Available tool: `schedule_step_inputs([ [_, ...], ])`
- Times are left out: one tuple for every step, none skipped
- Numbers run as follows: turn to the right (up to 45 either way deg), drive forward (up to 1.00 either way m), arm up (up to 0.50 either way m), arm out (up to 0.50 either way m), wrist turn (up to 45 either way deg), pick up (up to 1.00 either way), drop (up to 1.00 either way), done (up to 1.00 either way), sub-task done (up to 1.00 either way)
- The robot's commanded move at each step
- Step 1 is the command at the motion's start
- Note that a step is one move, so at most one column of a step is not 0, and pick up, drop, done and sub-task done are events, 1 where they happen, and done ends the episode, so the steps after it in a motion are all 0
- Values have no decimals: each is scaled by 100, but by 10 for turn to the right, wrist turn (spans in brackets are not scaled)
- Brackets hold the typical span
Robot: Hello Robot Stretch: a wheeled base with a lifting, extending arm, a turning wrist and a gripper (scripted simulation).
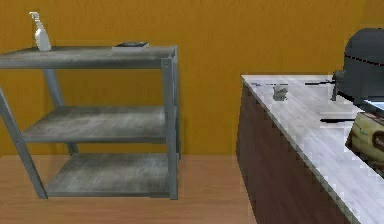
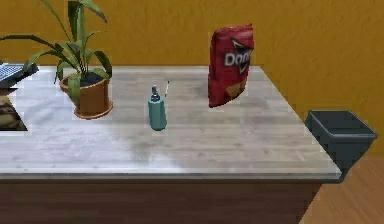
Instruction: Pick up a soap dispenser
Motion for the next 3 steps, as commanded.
schedule_step_inputs([
  [0, 0, 50, 0, 0, 0, 0, 0, 0],
  [0, 0, 38, 0, 0, 0, 0, 0, 0],
  [0, 0, 0, 34, 0, 0, 0, 0, 0],
])
